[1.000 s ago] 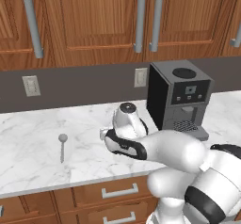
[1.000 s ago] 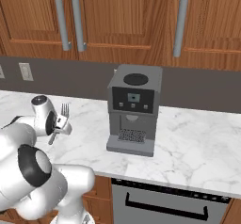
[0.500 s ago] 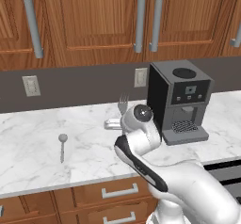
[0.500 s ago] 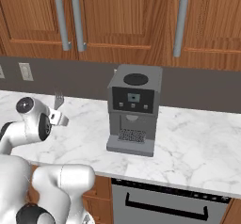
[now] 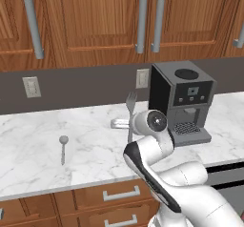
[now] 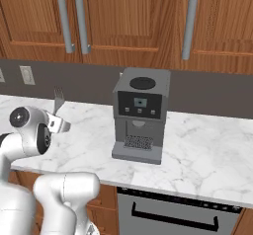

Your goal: Take the fork and place it on the left side of the plate. Then take the spoon and place it on the right side of the plate. Make sure they're directly next to the plate.

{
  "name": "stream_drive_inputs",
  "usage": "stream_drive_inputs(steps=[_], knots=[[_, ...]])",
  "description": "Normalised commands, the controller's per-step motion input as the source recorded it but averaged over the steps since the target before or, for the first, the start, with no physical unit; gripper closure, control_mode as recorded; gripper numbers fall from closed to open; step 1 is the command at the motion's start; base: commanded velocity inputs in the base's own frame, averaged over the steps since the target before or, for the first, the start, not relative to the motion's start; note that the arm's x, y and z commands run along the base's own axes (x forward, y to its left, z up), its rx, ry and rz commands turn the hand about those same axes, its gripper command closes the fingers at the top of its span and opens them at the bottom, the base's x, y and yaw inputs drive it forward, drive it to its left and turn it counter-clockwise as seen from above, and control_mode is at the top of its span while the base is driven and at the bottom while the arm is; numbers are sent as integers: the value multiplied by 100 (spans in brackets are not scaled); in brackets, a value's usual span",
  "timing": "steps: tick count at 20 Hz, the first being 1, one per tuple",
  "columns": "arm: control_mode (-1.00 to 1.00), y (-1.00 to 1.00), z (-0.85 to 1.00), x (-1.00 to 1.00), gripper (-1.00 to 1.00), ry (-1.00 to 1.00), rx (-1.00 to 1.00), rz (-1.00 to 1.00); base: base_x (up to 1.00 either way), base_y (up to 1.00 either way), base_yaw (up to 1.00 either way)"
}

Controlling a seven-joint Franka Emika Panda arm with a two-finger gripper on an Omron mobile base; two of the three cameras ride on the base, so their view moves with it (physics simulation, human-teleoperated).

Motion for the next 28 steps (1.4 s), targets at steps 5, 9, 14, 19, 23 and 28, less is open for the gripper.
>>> stream_drive_inputs(steps=[5, 9, 14, 19, 23, 28], knots=[[-100, -6, 30, -27, 100, -12, 0, -2, 0, 0, 0], [100, 0, 19, -21, 100, -8, 0, 0, -7, 0, 0], [100, 0, 0, 0, 100, 0, 0, 0, -33, 0, 0], [100, 0, 0, 0, 100, 0, 0, 0, -60, 1, -1], [100, 0, 0, 0, 100, 0, 0, 0, -77, 20, -3], [100, 0, 0, 0, 100, 0, 0, 0, -89, 49, -6]])
